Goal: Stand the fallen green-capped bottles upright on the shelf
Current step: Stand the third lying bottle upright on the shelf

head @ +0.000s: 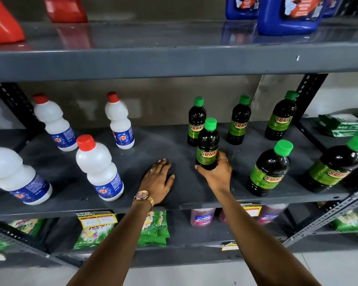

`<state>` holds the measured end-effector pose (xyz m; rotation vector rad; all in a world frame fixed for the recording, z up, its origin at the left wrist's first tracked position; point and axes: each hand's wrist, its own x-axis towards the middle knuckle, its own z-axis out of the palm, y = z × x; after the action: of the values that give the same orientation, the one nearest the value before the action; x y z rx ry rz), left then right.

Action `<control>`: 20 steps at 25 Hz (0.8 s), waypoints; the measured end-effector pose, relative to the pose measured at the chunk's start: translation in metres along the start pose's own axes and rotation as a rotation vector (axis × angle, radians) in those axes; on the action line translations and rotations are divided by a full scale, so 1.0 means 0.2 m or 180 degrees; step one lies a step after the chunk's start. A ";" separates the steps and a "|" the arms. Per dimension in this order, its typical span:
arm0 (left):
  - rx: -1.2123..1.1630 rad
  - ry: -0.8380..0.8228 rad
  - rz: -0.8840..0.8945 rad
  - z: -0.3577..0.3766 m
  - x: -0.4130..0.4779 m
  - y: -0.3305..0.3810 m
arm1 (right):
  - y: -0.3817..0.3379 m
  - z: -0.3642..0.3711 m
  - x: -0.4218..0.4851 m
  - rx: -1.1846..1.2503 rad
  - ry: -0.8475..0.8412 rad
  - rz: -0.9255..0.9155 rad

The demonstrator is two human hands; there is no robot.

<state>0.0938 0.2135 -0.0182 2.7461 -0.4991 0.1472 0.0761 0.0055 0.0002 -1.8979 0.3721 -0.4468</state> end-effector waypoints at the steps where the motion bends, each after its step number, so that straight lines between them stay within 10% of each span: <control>1: 0.0011 -0.0019 -0.0001 0.00 0.00 0.00 | 0.01 -0.03 -0.05 -0.0003 -0.0030 0.0009; 20: 0.0007 -0.0023 0.0039 0.02 0.01 0.01 | 0.13 -0.27 -0.40 -0.0218 -0.0647 -0.0368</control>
<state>0.0947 0.2093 -0.0209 2.7470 -0.5182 0.1409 -0.0202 -0.0110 -0.0173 -2.0173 0.1453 -0.3167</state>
